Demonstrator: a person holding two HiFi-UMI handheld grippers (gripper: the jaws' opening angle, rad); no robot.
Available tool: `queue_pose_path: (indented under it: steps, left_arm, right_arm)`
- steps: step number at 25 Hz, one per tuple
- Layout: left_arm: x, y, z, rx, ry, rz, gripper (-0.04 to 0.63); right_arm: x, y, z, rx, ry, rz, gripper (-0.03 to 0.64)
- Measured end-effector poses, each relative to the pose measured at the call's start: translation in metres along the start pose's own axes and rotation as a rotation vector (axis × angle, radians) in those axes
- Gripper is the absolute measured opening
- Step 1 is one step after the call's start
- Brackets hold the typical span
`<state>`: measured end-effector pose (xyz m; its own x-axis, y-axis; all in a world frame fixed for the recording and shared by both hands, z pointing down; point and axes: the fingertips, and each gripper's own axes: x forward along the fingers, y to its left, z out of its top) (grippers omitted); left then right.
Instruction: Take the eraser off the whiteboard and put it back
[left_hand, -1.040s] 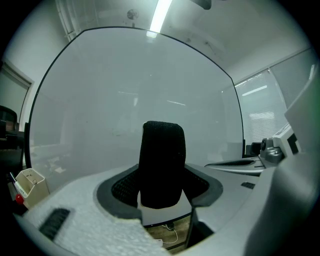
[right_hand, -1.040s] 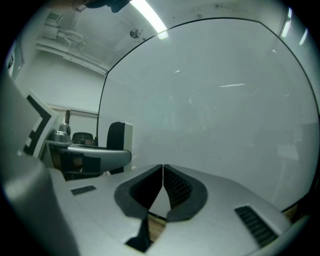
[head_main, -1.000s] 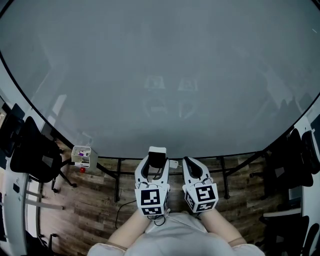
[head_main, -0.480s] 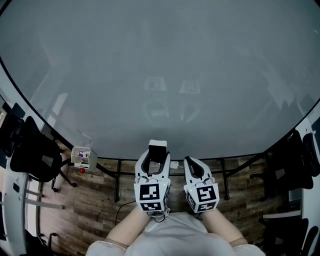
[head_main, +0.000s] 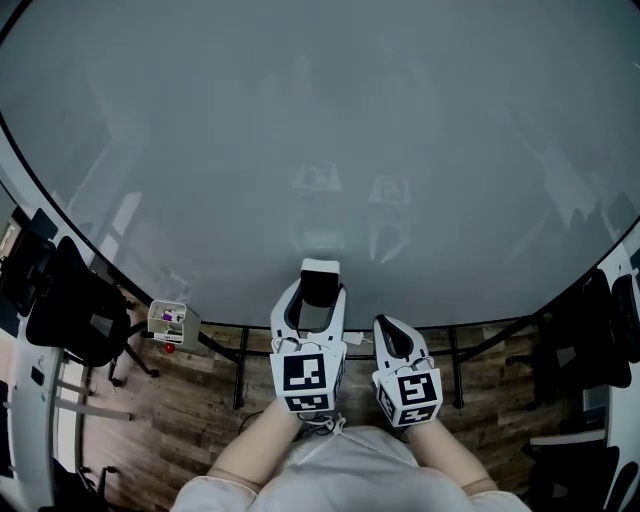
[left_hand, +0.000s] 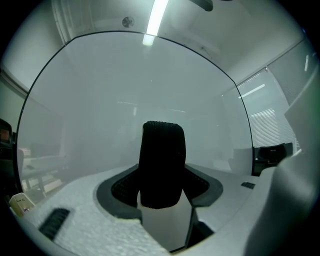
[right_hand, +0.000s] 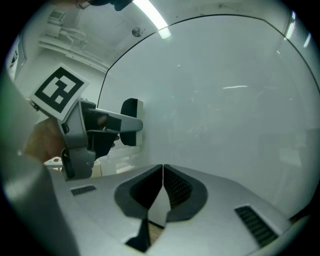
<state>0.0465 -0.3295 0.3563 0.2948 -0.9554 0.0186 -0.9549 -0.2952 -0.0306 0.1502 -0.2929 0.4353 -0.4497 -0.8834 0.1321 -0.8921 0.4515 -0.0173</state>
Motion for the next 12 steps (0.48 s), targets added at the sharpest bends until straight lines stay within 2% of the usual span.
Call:
queue_pose_path:
  steps: [12]
  left_arm:
    - [0.013,0.004,0.000,0.000,0.017,0.022,0.250]
  right_arm:
    - [0.005,-0.014,0.003,0.012,-0.009,-0.027,0.028]
